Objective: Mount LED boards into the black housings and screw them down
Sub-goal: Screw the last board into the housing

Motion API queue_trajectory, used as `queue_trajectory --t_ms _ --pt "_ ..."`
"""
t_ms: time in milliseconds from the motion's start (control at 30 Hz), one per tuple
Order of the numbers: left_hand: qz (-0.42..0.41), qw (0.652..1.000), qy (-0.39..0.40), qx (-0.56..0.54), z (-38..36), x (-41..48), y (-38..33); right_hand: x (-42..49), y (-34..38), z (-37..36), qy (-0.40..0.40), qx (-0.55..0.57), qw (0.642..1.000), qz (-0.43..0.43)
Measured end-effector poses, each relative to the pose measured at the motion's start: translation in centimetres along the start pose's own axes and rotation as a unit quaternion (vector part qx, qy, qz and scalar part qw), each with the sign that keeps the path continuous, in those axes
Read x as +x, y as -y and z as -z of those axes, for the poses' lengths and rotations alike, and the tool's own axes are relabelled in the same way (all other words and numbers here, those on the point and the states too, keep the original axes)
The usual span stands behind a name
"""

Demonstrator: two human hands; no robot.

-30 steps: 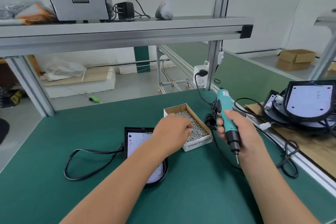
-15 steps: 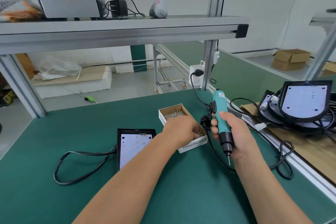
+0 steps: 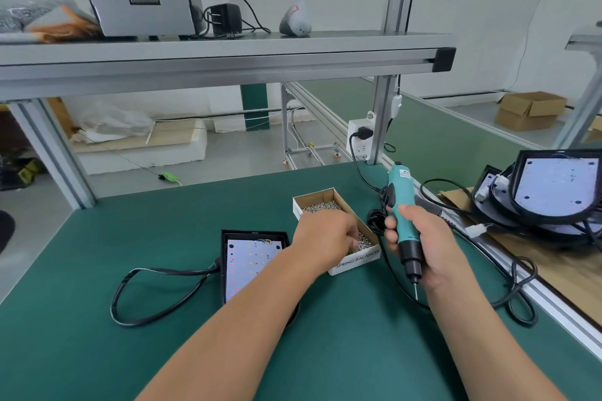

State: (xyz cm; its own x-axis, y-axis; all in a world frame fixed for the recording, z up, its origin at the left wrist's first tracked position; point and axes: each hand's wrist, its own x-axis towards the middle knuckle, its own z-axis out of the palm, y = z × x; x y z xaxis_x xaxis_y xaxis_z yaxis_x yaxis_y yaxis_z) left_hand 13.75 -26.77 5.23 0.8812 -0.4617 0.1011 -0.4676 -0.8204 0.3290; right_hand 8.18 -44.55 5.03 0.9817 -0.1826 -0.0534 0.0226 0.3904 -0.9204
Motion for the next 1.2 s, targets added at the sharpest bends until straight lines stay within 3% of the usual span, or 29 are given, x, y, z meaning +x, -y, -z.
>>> queue_trajectory --t_ms 233,333,400,467,567,633,700,767,867,1067,1200 --pt "-0.006 0.999 -0.035 -0.011 0.6 -0.6 0.0 0.0 0.1 -0.1 -0.003 0.002 1.0 -0.004" --pt "0.025 0.991 -0.051 -0.125 1.8 -1.4 0.1 -0.1 0.2 -0.1 -0.004 0.017 1.0 -0.006" --pt "0.061 0.958 -0.067 -0.272 2.9 -2.2 0.0 -0.3 0.3 -0.3 -0.003 0.021 1.0 -0.01" --pt "0.098 0.894 -0.083 -0.429 4.2 -3.4 0.2 -0.4 0.3 -0.5 -0.001 0.025 1.0 -0.013" --pt "0.155 0.724 -0.066 -0.669 6.0 -5.8 1.3 -0.8 0.1 -0.9 0.008 0.042 0.999 -0.01" --pt "0.175 0.623 -0.049 -0.761 7.0 -7.6 2.9 -1.1 -0.1 -1.5 0.009 0.046 0.999 -0.012" --pt "0.191 0.561 -0.04 -0.804 7.5 -9.4 4.4 -1.2 -0.5 -2.1 0.012 0.054 0.998 -0.019" --pt "0.203 0.527 -0.034 -0.825 7.6 -11.0 5.5 -1.4 -0.9 -3.1 0.022 0.062 0.998 -0.021" --pt "0.212 0.522 -0.033 -0.826 7.3 -12.9 6.7 -1.9 -1.5 -5.1 0.039 0.072 0.997 -0.008" --pt "0.193 0.609 -0.026 -0.769 6.7 -15.3 8.2 -2.3 -1.0 -9.4 0.076 0.095 0.993 0.007" --pt "0.149 0.657 -0.037 -0.738 6.7 -16.0 8.8 -1.9 -0.9 -12.5 0.078 0.189 0.979 0.01"
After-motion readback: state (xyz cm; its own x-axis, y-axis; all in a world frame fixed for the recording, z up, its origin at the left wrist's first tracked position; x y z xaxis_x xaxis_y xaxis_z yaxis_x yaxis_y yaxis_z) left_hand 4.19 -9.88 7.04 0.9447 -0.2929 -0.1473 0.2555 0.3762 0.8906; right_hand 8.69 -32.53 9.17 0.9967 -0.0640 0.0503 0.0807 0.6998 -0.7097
